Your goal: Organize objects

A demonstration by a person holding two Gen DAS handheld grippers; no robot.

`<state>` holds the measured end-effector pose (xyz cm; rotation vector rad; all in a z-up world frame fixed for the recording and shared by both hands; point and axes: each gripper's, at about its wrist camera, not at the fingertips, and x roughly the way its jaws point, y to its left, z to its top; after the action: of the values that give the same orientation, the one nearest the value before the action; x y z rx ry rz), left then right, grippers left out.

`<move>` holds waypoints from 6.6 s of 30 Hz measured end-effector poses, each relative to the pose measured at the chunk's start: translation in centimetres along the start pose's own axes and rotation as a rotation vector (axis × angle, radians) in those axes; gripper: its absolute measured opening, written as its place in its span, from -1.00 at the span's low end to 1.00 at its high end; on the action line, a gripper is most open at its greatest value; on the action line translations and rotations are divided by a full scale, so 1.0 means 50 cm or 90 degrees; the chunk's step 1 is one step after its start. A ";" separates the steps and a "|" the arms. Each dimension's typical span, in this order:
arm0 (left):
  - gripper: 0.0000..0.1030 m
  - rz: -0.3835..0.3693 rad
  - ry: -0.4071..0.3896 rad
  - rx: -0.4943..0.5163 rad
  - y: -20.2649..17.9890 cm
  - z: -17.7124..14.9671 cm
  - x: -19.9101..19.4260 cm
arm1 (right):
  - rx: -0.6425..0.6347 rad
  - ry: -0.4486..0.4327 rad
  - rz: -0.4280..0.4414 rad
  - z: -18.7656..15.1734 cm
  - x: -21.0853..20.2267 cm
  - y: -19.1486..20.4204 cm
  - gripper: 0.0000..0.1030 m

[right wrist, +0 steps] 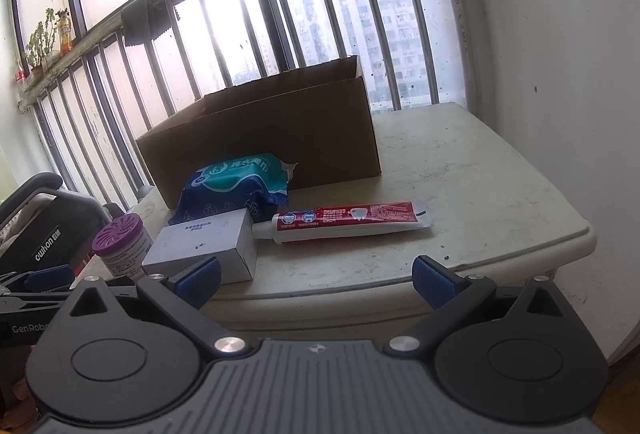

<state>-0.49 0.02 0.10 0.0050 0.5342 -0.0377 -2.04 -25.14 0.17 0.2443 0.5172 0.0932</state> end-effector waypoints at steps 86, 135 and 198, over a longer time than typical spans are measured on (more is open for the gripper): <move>1.00 -0.011 -0.006 -0.002 0.000 -0.003 0.001 | -0.002 -0.004 -0.018 0.001 0.004 -0.012 1.00; 1.00 -0.020 -0.010 0.001 -0.001 -0.001 0.000 | -0.003 -0.004 -0.008 0.001 0.006 -0.004 1.00; 1.00 -0.014 -0.012 -0.028 0.044 0.022 0.033 | -0.017 0.002 -0.001 0.048 0.056 0.022 1.00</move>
<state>1.56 2.14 0.18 -0.0448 0.5160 -0.0472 1.57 -24.16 1.14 0.2179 0.5185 0.0995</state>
